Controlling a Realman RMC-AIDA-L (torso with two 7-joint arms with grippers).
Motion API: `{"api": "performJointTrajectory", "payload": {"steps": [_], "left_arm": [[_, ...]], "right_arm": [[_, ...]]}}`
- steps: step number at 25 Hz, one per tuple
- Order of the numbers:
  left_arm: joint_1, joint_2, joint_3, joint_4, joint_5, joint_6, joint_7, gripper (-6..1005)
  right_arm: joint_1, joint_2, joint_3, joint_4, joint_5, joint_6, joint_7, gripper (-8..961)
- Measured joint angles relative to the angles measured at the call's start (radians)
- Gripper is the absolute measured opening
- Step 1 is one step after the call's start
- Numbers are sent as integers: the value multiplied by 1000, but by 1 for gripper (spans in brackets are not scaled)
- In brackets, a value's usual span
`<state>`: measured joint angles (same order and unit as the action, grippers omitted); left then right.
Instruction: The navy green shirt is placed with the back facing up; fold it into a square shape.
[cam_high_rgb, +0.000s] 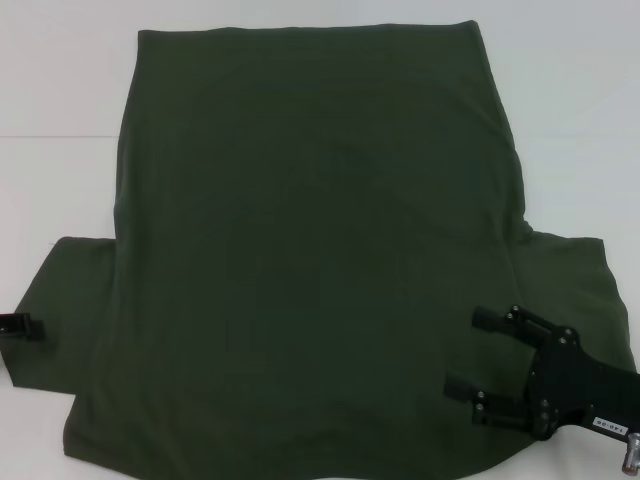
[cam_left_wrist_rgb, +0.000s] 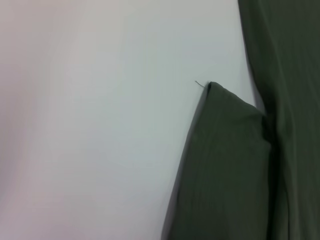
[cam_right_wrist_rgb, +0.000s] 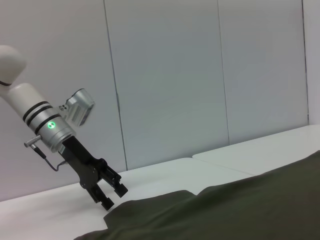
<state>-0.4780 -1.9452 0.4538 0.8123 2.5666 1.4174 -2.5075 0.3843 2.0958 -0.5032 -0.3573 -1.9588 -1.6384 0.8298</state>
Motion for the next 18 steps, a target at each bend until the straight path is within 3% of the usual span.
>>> {"api": "performJointTrajectory", "payload": {"steps": [18], "left_arm": [[-7, 0, -1, -40, -3, -13, -3, 892]], "right_arm": [[1, 0, 0, 0, 0, -3, 0, 942]]}}
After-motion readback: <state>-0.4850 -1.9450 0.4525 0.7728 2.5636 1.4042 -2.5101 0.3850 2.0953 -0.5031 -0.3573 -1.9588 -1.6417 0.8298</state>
